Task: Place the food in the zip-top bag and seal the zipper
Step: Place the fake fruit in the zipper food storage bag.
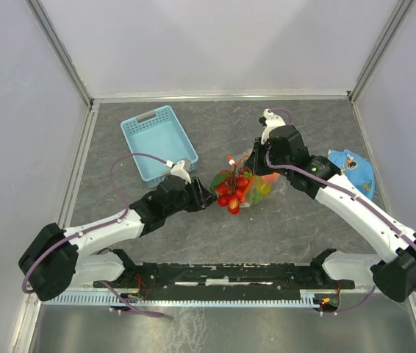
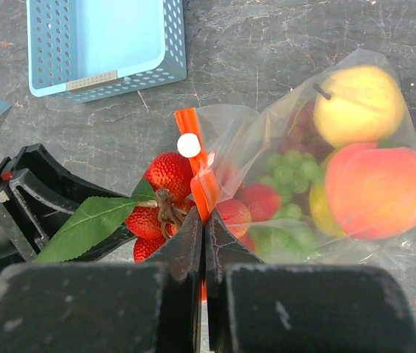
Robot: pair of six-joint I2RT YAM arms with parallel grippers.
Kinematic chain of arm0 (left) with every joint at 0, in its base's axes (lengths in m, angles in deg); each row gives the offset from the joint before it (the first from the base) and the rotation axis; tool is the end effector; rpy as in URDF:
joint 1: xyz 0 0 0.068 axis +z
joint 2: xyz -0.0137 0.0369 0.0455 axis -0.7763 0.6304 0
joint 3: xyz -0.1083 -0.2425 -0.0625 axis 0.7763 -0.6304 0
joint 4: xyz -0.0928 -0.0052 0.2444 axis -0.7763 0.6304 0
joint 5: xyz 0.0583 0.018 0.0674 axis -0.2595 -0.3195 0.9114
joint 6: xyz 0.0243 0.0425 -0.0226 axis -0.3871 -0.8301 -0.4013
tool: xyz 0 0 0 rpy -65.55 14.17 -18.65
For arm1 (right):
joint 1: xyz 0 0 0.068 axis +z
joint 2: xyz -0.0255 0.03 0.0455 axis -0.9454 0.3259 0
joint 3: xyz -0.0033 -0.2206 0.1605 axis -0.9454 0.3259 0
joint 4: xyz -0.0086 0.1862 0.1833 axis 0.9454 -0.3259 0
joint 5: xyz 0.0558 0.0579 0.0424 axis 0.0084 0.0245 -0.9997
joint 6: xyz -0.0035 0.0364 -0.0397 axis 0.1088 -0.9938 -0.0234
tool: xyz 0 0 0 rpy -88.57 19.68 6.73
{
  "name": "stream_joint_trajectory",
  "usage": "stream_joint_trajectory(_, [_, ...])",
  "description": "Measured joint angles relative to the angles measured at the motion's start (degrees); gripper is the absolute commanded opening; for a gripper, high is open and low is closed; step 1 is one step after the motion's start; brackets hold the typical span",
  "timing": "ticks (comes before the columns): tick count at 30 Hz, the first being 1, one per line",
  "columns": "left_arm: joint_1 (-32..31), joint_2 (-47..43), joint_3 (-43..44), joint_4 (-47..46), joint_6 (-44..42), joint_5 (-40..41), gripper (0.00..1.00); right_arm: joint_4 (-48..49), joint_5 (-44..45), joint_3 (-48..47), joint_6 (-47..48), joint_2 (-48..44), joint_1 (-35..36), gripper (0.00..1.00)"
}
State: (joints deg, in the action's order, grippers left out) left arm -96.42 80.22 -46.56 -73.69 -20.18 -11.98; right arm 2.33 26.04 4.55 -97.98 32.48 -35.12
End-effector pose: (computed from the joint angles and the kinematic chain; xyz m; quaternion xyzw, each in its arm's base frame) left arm 0.1715 -0.1738 0.2067 -0.0271 0.8602 -0.3680 0.3519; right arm 0.2189 0.1576 0.3434 -0.0547 0.8780 0.2474 0.4061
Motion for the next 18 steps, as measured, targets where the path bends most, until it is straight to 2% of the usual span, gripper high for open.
stream_joint_trajectory(18, [-0.02, 10.54, 1.11, -11.39, 2.8, -3.93, 0.5, 1.31, -4.48, 0.02, -2.16, -0.04, -0.28, 0.02])
